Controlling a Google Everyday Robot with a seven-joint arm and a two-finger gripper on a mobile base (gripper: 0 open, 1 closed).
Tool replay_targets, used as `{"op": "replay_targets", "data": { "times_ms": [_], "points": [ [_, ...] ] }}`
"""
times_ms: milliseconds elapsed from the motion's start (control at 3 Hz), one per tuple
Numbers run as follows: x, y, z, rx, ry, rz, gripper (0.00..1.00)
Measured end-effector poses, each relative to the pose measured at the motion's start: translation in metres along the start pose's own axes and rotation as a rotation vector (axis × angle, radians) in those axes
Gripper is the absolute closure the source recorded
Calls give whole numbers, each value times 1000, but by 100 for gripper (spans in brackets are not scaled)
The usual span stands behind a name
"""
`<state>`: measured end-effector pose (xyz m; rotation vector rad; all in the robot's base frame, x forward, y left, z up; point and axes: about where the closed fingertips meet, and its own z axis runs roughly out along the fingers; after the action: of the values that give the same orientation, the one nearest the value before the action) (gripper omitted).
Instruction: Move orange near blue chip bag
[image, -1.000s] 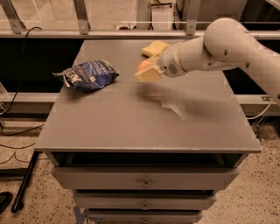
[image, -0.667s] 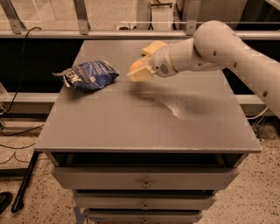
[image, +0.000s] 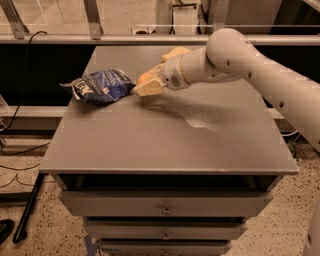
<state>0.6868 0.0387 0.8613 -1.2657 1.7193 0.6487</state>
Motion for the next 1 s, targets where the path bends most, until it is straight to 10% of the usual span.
{"op": "replay_targets", "data": {
  "times_ms": [1000],
  "points": [
    [6, -3, 19, -10, 3, 18, 0]
  ]
}}
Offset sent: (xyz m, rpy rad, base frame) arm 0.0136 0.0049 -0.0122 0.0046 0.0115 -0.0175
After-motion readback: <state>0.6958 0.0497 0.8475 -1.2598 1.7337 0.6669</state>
